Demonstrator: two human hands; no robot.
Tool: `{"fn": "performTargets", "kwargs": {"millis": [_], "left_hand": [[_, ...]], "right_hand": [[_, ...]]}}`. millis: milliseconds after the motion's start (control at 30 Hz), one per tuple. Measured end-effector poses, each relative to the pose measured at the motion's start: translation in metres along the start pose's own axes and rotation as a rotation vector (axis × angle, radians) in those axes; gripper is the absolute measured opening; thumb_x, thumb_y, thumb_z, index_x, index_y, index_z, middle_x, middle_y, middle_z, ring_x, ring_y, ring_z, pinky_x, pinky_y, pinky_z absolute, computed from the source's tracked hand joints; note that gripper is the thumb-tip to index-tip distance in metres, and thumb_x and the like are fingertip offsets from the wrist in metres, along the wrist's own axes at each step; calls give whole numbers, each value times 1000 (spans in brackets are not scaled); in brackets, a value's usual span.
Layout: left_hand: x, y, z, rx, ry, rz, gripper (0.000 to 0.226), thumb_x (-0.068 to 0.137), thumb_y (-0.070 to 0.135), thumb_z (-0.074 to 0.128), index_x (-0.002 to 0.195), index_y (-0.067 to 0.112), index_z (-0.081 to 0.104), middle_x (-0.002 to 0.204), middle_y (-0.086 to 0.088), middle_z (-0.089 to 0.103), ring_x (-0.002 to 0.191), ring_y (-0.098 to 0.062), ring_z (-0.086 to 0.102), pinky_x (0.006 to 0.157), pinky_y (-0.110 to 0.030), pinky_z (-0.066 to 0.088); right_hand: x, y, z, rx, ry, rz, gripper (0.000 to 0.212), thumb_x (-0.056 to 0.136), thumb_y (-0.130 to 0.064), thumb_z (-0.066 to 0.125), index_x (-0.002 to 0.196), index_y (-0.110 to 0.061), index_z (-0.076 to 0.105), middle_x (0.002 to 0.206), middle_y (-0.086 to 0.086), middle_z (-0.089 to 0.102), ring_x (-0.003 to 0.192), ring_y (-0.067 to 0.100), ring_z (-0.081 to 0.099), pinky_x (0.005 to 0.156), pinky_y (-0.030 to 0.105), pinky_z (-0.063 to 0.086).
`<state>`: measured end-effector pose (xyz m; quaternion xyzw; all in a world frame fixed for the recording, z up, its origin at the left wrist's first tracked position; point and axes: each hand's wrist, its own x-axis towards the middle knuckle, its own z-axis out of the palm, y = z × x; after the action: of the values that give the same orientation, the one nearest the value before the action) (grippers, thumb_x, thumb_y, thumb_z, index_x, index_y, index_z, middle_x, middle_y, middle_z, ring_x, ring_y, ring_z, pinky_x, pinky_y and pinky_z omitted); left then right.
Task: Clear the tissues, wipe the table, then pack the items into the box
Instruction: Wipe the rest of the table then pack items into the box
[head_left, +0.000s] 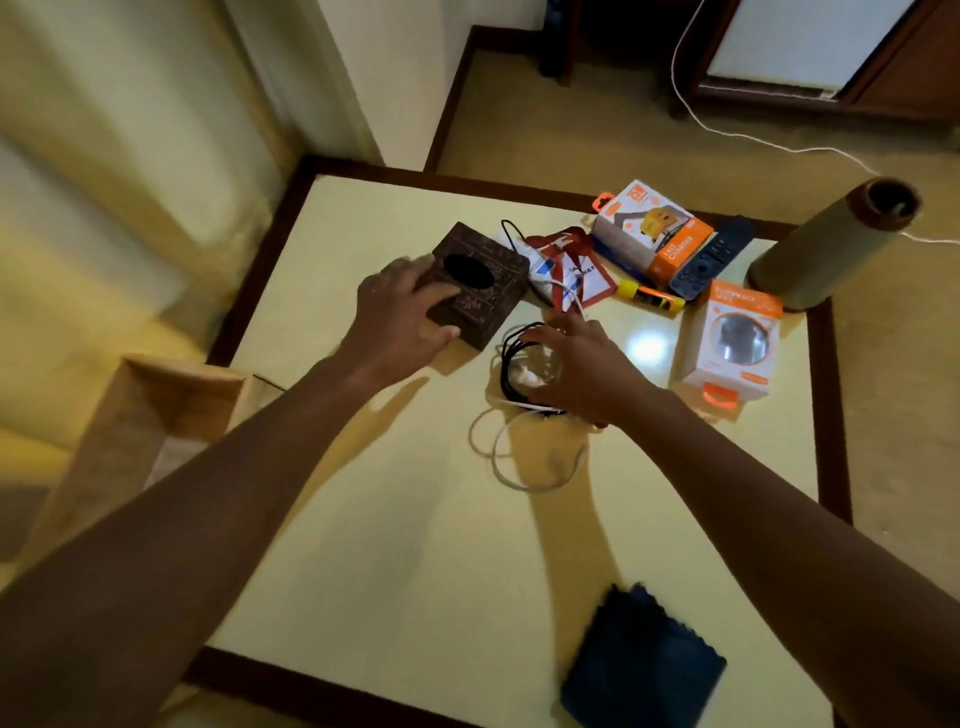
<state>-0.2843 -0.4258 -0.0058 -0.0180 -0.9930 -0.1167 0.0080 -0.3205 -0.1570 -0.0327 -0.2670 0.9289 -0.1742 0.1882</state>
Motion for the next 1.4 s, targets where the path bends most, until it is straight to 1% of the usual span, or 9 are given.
{"fn": "performTargets", "kwargs": {"millis": [100,167,367,500,733,900,967,1100,1400], "left_hand": [[-22,0,12,101,-61,31,65,99,41,61,158,29,38,168,-9,26,155,-31,23,120,-58,22],[-31,1,19,120,-75,0,69,102,41,54,163,31,24,172,-6,15,159,-26,13,121,-59,18],[-17,4,16,29,-79,-82,66,101,32,54,162,28,28,172,-6,15,159,-25,11,123,-58,13],[-5,6,13,-12,-97,-122,67,101,31,54,162,26,26,172,-8,12,159,-25,8,123,-56,10],[-14,16,17,-49,-11,-122,69,96,23,63,158,19,34,167,-17,21,152,-33,28,123,-55,19],[-19,24,24,-24,-37,-122,70,97,22,61,160,19,30,170,-14,17,153,-29,27,122,-53,18],[-17,23,25,-20,-50,-114,74,97,21,60,162,19,25,171,-12,13,155,-29,23,122,-53,20],[-16,20,20,-60,-112,-109,81,98,22,59,165,21,14,173,-10,4,158,-28,12,123,-54,20],[-116,2,-31,-223,202,-298,54,94,25,66,146,17,49,154,-12,44,140,-31,43,113,-56,38]], "right_hand": [[7,-1,3,71,72,21,46,94,-11,63,137,-29,60,132,9,57,120,30,54,91,35,46],[7,-4,-6,99,108,22,42,96,-4,59,132,-26,64,125,9,63,112,29,60,87,35,48],[8,7,-68,262,368,50,33,96,-5,67,123,-22,70,126,5,70,113,22,66,96,35,54],[21,30,-102,303,533,197,29,97,-13,68,125,-21,69,116,1,70,102,17,66,86,29,52],[29,69,-90,281,468,422,38,97,-16,66,136,-15,63,131,13,67,114,32,66,94,45,57],[2,40,-51,148,638,271,30,96,-17,59,124,-17,66,130,11,61,118,29,57,95,38,45],[-9,23,-20,141,527,125,21,93,-16,61,112,-19,70,118,3,62,106,23,58,87,33,44],[-17,8,34,-45,205,59,33,97,-20,63,131,-19,67,131,11,54,124,32,45,98,44,46],[-12,15,31,-141,141,149,51,99,-23,59,149,-20,48,160,15,34,145,42,31,112,56,37]]}}
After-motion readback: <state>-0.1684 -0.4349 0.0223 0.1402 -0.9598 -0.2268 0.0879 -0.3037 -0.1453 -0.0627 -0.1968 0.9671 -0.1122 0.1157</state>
